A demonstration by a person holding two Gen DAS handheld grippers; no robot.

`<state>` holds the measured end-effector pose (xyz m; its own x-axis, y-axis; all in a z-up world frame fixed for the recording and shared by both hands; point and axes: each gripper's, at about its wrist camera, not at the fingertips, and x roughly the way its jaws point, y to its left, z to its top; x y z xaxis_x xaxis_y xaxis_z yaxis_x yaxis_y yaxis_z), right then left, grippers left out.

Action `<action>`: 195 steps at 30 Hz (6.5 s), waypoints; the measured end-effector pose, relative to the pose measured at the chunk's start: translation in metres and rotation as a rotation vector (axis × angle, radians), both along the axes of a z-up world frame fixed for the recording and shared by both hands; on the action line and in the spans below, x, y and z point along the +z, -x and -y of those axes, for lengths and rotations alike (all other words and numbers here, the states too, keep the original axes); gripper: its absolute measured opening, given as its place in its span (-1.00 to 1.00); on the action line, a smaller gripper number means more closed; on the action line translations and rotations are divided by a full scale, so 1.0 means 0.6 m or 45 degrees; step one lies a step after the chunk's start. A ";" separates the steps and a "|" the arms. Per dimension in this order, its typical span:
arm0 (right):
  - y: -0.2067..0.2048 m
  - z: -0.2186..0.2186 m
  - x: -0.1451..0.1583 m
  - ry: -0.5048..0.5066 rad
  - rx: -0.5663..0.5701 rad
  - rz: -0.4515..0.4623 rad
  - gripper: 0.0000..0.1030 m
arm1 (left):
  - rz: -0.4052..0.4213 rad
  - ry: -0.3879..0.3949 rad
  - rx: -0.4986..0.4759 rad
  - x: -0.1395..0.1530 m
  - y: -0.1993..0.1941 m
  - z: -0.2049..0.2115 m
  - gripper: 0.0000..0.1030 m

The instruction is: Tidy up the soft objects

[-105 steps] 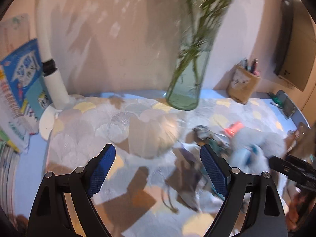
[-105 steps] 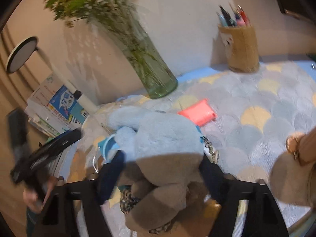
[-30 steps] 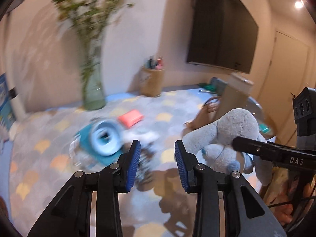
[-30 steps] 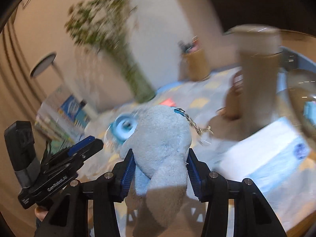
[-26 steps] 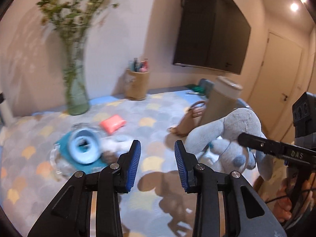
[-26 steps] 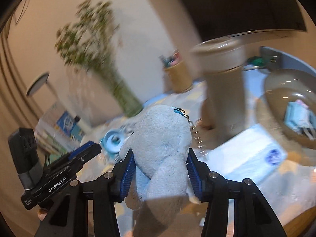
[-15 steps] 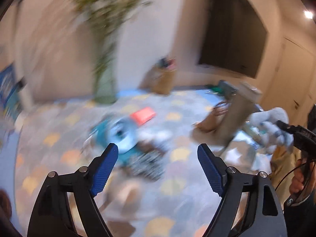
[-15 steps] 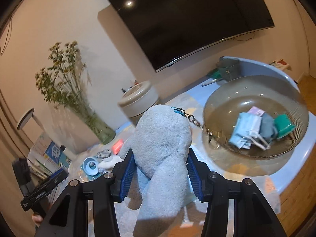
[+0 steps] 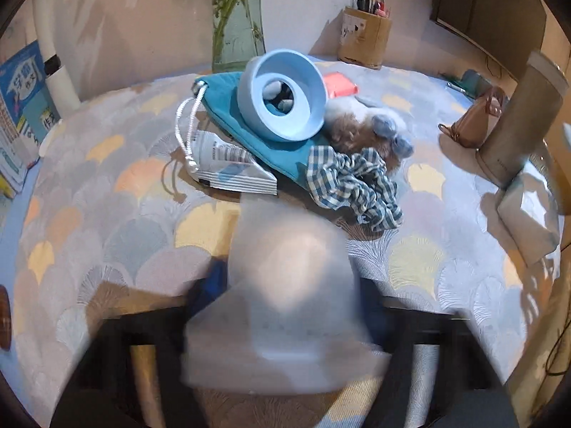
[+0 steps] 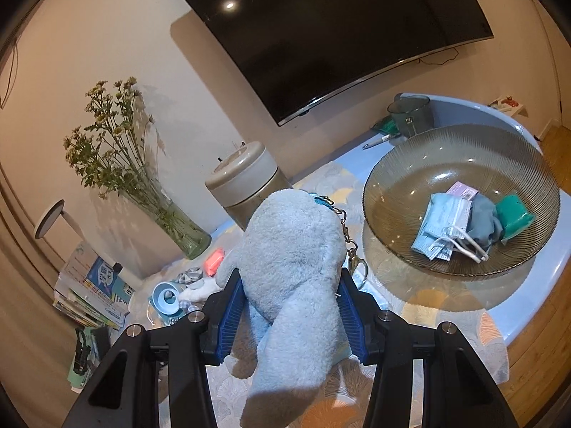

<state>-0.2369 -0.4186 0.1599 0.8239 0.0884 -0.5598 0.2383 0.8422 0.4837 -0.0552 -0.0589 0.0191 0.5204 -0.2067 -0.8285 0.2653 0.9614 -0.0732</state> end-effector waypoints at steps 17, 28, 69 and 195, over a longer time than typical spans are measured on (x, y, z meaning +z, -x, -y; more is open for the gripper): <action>0.035 0.072 0.053 0.092 -0.179 0.027 -0.04 | 0.416 0.239 -0.588 0.249 0.117 0.235 -0.20; 0.020 0.189 0.062 0.178 -0.360 -0.089 -0.04 | 0.397 0.256 -0.877 0.263 0.104 0.546 -0.20; -0.022 -0.106 0.108 0.531 0.101 -0.067 0.30 | 0.504 0.229 -0.336 0.263 0.139 0.166 0.65; -0.375 -0.391 -0.234 0.576 0.537 -0.621 1.00 | 0.120 0.040 0.260 -0.001 -0.047 -0.142 0.65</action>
<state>-0.0118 -0.1840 0.0197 0.4232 0.0164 -0.9059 -0.0481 0.9988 -0.0044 -0.0270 0.0266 0.0186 0.6289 -0.1138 -0.7691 0.0726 0.9935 -0.0877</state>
